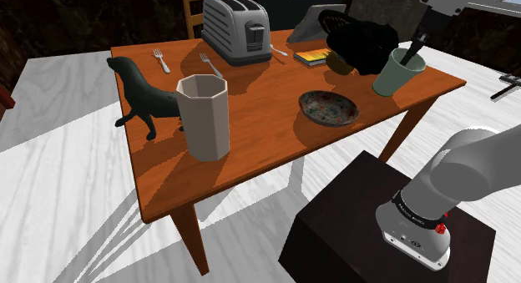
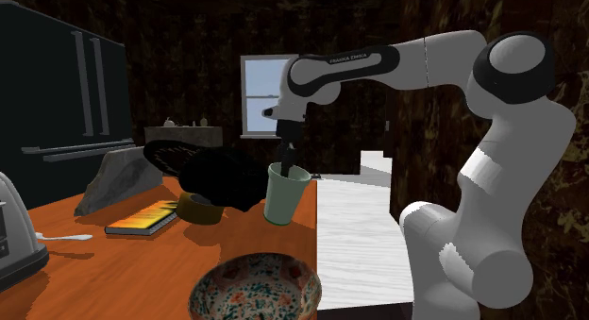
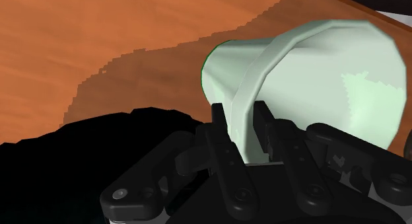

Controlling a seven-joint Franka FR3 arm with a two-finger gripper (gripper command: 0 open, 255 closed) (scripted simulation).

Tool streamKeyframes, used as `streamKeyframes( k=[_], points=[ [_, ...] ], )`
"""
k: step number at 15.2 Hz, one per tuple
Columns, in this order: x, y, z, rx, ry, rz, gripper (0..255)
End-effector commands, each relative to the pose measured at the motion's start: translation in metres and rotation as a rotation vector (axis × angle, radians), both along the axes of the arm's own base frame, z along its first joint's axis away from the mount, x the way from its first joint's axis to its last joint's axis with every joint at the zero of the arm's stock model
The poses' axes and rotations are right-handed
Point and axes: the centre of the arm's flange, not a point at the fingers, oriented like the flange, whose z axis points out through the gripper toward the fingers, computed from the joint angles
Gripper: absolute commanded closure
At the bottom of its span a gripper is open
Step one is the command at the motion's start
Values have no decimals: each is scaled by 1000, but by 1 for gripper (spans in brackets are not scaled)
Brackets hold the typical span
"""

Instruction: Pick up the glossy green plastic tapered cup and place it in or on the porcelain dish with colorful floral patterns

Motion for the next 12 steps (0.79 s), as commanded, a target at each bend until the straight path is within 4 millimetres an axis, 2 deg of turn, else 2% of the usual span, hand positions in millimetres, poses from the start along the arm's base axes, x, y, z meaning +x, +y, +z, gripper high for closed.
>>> streamKeyframes(
  k=[1,2,12],
  points=[
    [0,0,1,-1,-2,0,255],
    [0,0,0,-1,-2,1,255],
    [0,0,53,-1,-2,1,255]
  ],
)
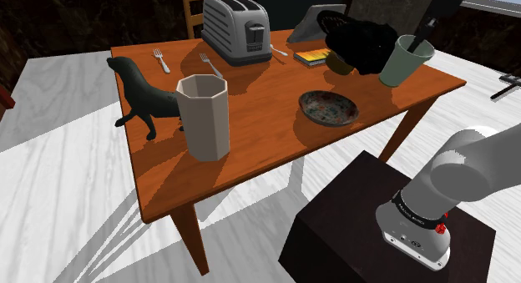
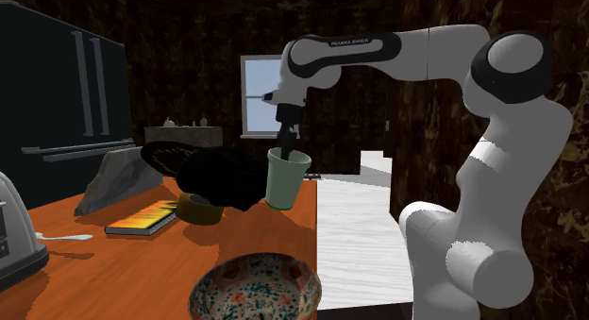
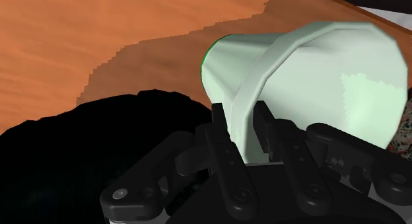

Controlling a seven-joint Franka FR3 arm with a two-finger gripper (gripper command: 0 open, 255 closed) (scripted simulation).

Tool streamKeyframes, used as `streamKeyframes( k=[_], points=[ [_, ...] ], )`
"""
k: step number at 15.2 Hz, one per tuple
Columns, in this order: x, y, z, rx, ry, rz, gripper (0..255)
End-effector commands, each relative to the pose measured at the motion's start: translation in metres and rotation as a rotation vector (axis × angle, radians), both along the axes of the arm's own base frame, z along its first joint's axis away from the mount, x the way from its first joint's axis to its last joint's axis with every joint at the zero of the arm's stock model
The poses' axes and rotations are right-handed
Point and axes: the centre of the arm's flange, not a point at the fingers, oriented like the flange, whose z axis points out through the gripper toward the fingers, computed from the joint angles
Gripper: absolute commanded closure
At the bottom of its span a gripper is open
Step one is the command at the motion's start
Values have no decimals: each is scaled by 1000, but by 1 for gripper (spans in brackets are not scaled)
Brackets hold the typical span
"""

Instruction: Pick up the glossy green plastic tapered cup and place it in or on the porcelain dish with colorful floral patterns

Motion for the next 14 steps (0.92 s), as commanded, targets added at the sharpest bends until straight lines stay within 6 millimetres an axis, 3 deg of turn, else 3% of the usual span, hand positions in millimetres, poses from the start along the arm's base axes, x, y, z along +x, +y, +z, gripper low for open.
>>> streamKeyframes(
  k=[1,14],
  points=[
    [1,1,13,0,-1,0,255],
    [1,1,76,0,-1,0,255]
  ],
)
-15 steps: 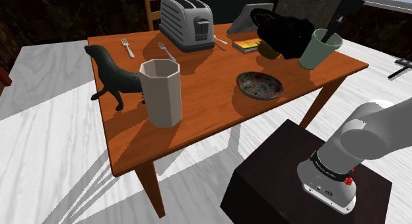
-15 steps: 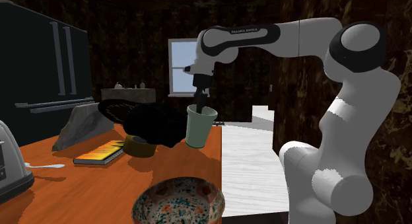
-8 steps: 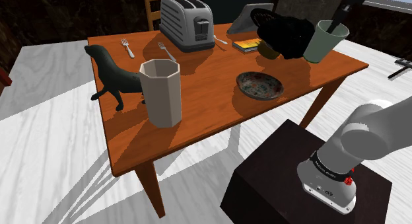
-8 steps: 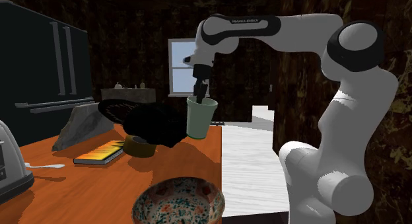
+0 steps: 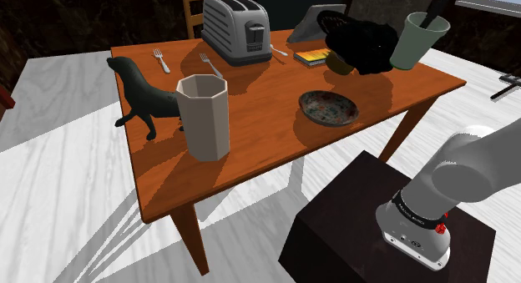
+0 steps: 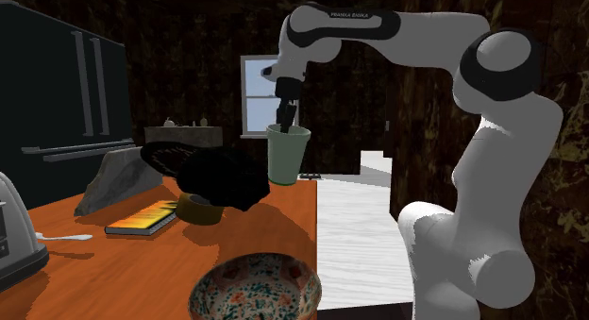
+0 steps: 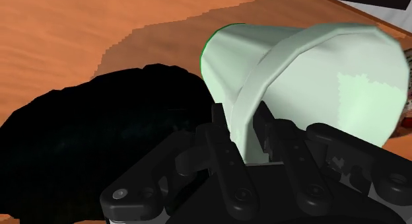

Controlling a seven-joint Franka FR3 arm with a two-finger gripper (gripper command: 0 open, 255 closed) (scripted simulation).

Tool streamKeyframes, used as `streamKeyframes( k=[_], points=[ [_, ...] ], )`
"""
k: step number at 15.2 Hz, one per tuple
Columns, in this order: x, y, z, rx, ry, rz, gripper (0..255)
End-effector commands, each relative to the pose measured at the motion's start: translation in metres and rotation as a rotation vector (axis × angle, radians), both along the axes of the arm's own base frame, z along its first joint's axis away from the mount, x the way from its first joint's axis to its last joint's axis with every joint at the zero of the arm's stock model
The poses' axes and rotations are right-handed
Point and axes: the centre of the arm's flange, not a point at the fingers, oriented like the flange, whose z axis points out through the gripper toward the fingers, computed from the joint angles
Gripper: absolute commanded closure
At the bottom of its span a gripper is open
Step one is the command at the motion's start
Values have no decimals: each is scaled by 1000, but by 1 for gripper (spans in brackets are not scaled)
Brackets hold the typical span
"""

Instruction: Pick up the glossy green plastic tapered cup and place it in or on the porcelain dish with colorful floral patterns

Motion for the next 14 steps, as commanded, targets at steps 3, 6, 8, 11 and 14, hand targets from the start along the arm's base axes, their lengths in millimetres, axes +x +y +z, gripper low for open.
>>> streamKeyframes(
  k=[3,6,8,11,14],
  points=[
    [6,39,10,0,-1,0,255],
    [13,77,16,0,-1,0,255],
    [18,103,21,0,-1,0,255],
    [24,141,27,0,-1,0,255],
    [31,180,33,0,-1,0,255]
  ],
)
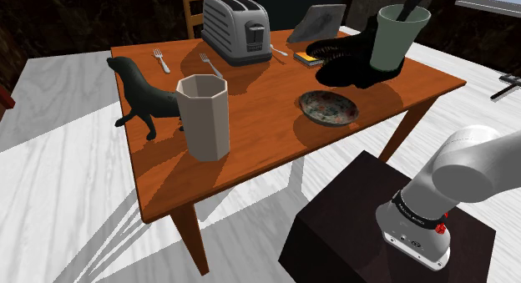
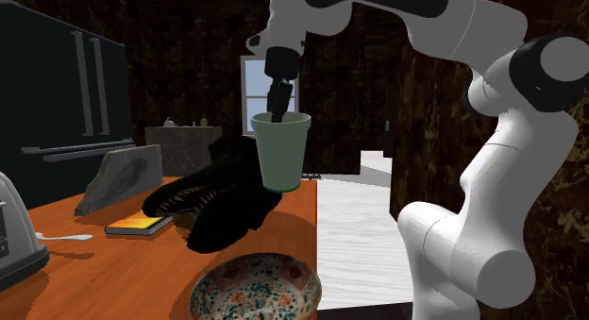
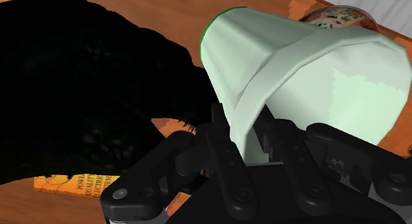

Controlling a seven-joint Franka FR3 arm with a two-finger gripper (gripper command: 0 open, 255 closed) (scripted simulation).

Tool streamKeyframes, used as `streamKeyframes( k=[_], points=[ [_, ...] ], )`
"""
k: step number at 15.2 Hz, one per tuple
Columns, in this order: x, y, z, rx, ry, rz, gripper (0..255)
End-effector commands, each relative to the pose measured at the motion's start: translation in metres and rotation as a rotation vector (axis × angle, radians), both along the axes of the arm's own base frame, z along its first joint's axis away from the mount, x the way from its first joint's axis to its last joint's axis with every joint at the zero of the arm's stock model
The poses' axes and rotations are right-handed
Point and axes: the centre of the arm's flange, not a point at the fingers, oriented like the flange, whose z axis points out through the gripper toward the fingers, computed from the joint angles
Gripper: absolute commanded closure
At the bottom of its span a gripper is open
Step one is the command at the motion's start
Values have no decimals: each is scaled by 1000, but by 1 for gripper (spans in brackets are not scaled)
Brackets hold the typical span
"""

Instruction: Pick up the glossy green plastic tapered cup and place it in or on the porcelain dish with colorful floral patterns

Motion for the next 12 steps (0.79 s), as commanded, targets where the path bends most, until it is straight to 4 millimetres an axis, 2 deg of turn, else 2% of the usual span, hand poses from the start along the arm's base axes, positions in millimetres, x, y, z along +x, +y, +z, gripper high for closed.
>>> streamKeyframes(
  k=[1,12],
  points=[
    [6,25,4,0,0,-2,255],
    [32,170,28,0,0,-2,255]
  ],
)
